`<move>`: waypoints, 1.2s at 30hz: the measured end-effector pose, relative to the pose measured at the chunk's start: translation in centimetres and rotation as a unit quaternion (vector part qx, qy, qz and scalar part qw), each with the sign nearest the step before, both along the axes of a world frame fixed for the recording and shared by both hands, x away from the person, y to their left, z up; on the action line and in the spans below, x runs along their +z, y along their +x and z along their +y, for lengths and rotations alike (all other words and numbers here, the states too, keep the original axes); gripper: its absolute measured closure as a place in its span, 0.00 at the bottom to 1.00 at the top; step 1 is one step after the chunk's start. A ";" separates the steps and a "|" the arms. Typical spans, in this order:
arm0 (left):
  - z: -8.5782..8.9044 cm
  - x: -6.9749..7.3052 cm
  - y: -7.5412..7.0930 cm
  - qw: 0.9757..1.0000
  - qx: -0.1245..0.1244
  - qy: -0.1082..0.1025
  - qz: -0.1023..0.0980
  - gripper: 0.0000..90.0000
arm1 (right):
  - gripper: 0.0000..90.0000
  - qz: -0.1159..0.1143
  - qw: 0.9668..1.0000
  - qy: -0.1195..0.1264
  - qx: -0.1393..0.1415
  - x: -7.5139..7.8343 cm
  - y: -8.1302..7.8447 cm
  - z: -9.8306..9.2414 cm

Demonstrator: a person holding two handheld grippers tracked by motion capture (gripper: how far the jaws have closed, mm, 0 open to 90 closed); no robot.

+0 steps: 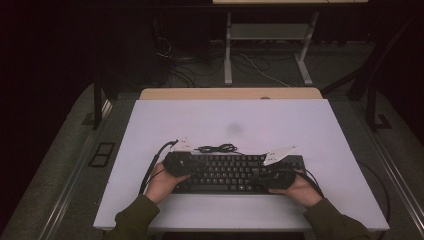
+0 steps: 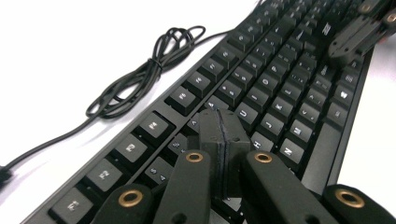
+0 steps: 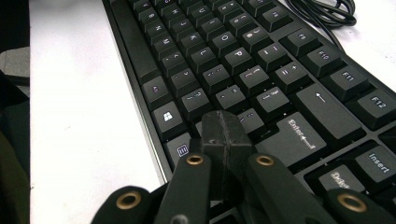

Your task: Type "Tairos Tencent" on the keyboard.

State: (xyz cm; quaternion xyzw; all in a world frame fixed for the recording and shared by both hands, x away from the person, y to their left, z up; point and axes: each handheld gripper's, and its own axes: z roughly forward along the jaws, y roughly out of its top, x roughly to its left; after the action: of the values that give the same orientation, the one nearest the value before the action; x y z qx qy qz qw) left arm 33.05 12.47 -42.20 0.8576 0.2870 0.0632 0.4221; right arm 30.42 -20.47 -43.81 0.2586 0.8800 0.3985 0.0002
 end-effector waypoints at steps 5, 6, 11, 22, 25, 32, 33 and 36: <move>0.3 0.2 -0.1 1.000 0.006 -0.010 0.004 0.96 | 0.99 0.000 1.000 0.001 0.000 0.0 0.0 0.0; 0.3 0.2 -0.1 1.000 0.004 -0.010 0.003 0.94 | 0.99 0.000 1.000 0.001 0.000 0.0 0.0 0.0; 0.5 0.3 -0.2 1.000 0.007 -0.019 -0.001 0.78 | 0.99 0.001 1.000 0.001 0.000 0.0 0.0 0.0; 0.7 0.3 -0.5 1.000 0.004 -0.027 -0.002 0.55 | 0.98 -0.003 1.000 0.018 0.000 0.6 0.0 -0.1; 0.9 0.3 -0.6 1.000 0.004 -0.029 -0.003 0.52 | 0.96 -0.005 1.000 0.028 -0.002 0.8 0.1 -0.2; 1.1 0.3 -0.8 0.999 0.008 -0.032 -0.004 0.45 | 0.79 -0.014 0.999 0.041 -0.013 1.4 0.4 -0.2; 1.2 0.2 -0.8 0.999 0.007 -0.031 -0.004 0.45 | 0.77 -0.017 0.999 0.044 -0.015 1.5 0.5 -0.2; 1.3 0.3 -0.9 1.000 0.007 -0.028 -0.006 0.43 | 0.65 -0.020 0.998 0.051 -0.020 1.7 0.7 -0.2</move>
State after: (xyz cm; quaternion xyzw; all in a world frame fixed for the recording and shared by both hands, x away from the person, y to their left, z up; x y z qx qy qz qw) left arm 32.13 13.78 -41.95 0.8431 0.2921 0.0631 0.4471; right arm 31.10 -20.63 -42.09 0.2679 0.8529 0.4479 0.0126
